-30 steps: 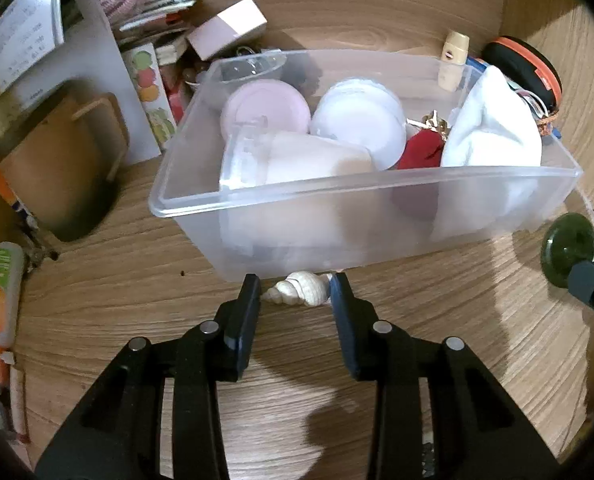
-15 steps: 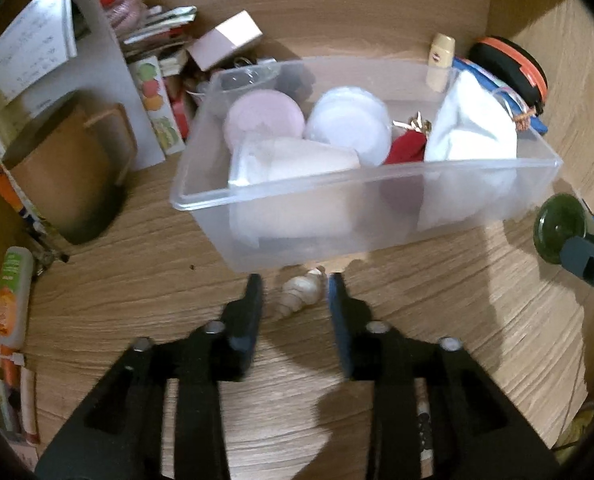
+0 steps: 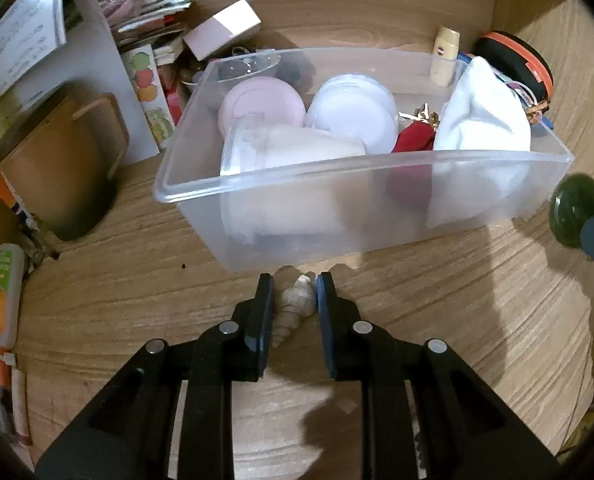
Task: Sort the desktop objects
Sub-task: 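Close the left tool on the small seashell while the right tool holds the bottle, then carry the seashell and green bottle over the clear box with both tools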
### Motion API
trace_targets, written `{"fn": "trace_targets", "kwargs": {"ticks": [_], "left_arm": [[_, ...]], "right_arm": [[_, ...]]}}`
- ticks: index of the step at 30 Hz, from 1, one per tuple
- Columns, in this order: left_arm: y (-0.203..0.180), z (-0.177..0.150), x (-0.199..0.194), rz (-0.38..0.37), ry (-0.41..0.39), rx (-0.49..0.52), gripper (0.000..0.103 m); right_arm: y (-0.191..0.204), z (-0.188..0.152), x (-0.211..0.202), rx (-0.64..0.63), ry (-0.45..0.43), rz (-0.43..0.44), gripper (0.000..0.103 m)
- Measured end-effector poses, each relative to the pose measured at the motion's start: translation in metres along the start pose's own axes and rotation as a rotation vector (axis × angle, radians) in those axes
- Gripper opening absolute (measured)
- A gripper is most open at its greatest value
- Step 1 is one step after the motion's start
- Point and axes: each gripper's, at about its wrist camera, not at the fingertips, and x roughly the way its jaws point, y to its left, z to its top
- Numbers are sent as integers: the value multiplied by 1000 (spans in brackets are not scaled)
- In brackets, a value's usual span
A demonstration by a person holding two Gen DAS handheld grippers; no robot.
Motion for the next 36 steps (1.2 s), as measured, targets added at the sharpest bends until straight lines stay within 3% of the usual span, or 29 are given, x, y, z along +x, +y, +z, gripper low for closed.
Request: {"fn": "trace_targets", "kwargs": {"ticks": [18,36], "left_arm": [[9,7,-71,3,-168,-33,21],[27,44,-85,6,-238,-74,21]], "right_arm": [[10,22,-15,-20,-70,3,75],[25,58,-4,-73,-116,14,75]]}}
